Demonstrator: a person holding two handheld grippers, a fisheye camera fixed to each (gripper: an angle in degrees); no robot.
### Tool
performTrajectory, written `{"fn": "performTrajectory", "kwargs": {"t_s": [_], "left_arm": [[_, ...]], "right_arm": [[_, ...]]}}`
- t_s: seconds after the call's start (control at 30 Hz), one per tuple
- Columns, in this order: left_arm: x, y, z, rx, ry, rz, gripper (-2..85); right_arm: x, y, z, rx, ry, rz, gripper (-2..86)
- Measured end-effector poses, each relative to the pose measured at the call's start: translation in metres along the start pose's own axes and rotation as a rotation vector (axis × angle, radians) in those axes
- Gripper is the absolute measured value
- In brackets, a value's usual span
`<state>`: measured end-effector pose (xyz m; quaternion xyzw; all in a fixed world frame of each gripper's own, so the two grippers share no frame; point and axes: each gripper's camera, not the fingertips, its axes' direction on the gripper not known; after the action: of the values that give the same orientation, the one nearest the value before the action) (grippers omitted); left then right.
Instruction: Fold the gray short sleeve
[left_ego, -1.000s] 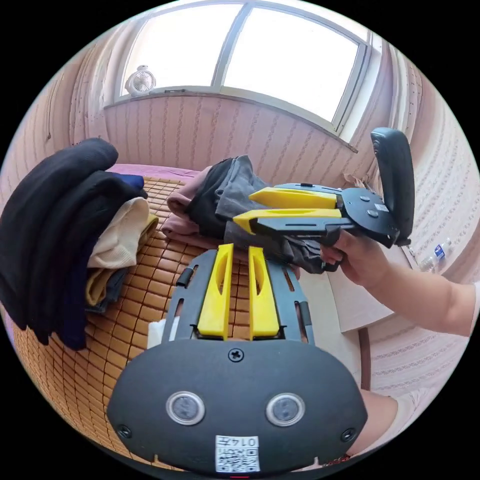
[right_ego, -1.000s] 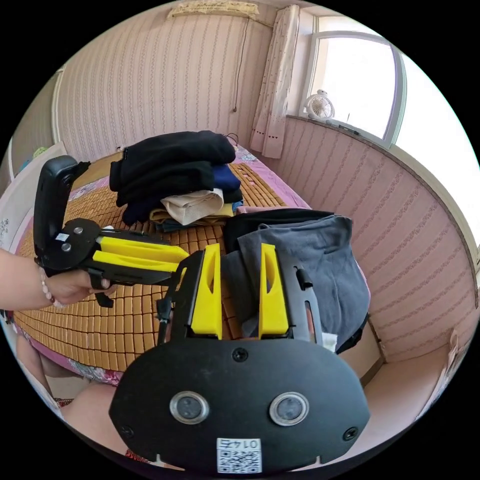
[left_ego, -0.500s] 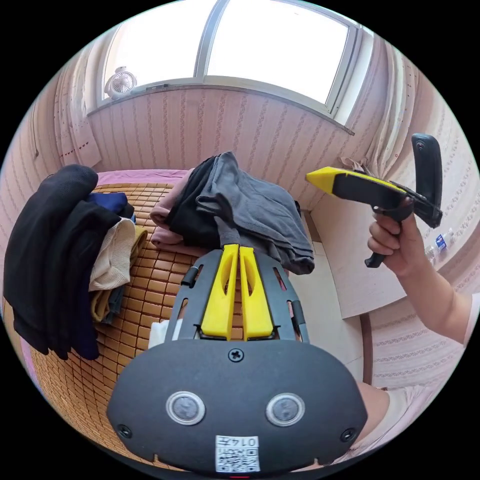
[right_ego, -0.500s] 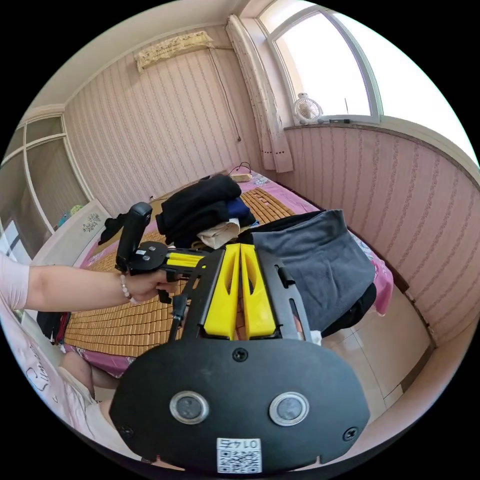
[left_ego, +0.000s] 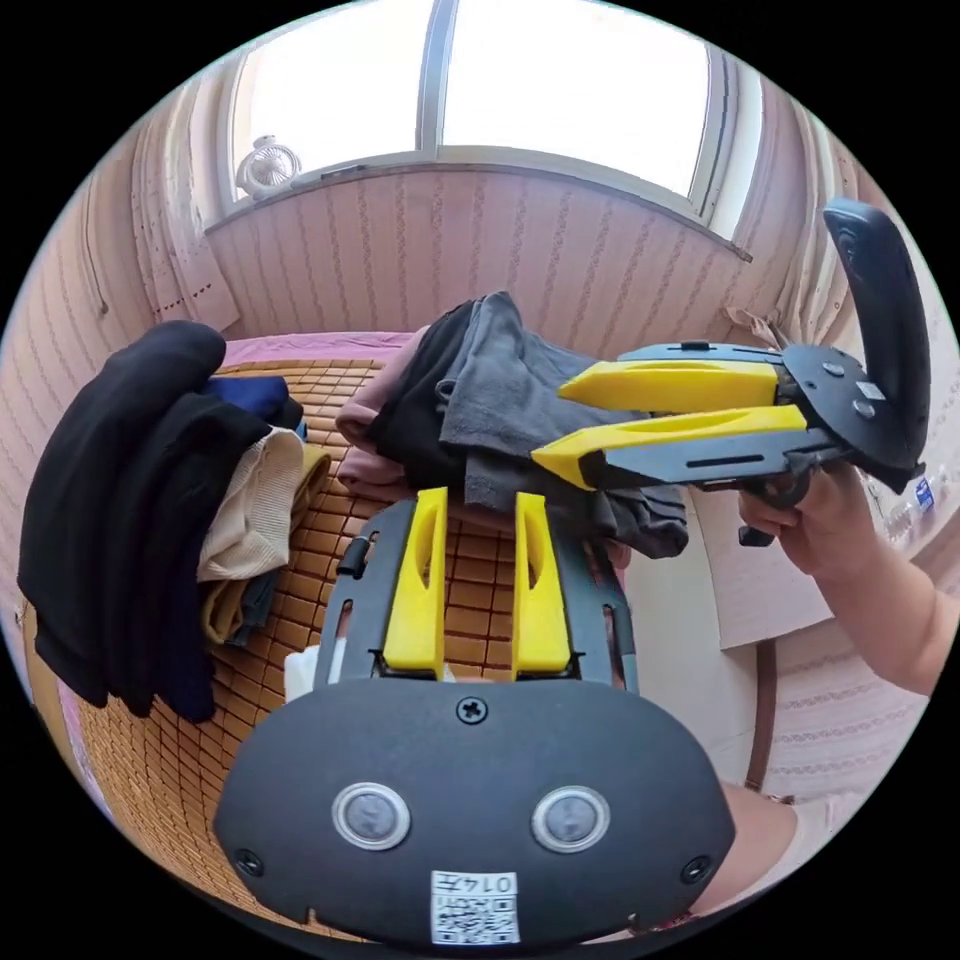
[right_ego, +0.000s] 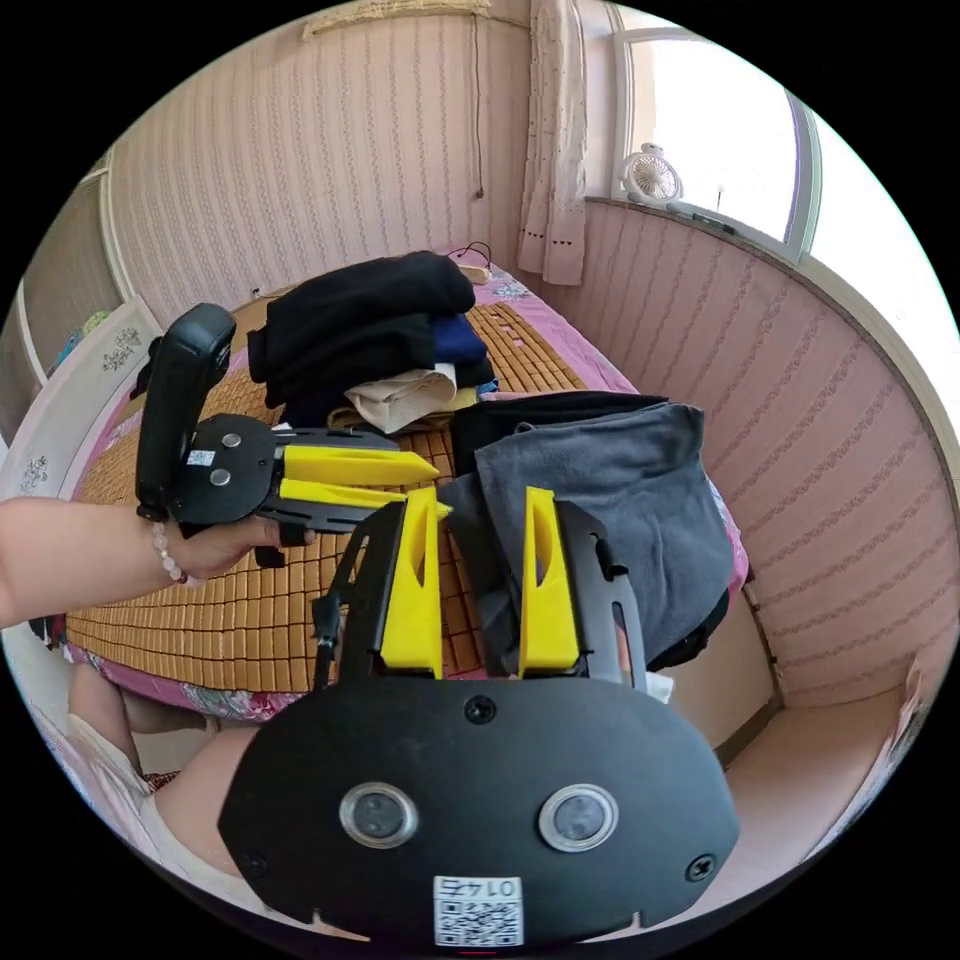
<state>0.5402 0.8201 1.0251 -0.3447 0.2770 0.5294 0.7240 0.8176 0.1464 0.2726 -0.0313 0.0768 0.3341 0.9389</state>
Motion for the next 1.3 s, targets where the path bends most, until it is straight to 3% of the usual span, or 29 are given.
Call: {"fn": "performTrajectory", "kwargs": {"t_s": [0.17, 0.43, 0.6, 0.73, 0.83, 0.93, 1.0, 1.1, 1.2, 1.3], "left_arm": [[-0.001, -0.005, -0.012, -0.014, 0.040, -0.020, 1.9], [0.039, 0.023, -0.126, 0.084, 0.028, 0.174, -0.2], [0.030, 0.136, -0.269, 0.210, 0.157, -0.026, -0.4], [0.032, 0.255, -0.392, 0.280, 0.136, -0.269, -0.4], [0.056, 0.349, -0.496, 0.321, -0.005, -0.446, -0.5], [0.088, 0.419, -0.595, 0.371, -0.223, -0.558, -0.5], [0.110, 0.466, -0.671, 0.505, -0.363, -0.641, -0.5], [0.130, 0.511, -0.755, 0.635, -0.579, -0.709, -0.6], [0.130, 0.529, -0.831, 0.689, -0.811, -0.791, -0.6], [0.130, 0.526, -0.898, 0.833, -0.907, -0.781, -0.6]], "right_arm": [[0.028, -0.005, 0.038, -0.168, 0.044, -0.027, 3.6], [0.099, 0.066, -0.087, 0.188, -0.236, 0.177, 0.7], [0.101, 0.147, -0.187, 0.460, -0.585, 0.224, 0.5], [0.082, 0.185, -0.210, 0.477, -0.656, 0.270, 0.7], [0.053, 0.186, -0.197, 0.375, -0.733, 0.260, 0.8], [0.018, 0.161, -0.160, 0.337, -1.032, 0.299, 0.9], [-0.030, 0.121, -0.134, 0.297, -1.266, 0.256, 0.9], [-0.107, 0.049, -0.127, 0.240, -1.302, 0.071, 0.9], [-0.170, -0.030, -0.120, 0.195, -1.385, 0.065, 0.9], [-0.230, -0.095, -0.157, 0.290, -1.377, -0.061, 0.8]]}}
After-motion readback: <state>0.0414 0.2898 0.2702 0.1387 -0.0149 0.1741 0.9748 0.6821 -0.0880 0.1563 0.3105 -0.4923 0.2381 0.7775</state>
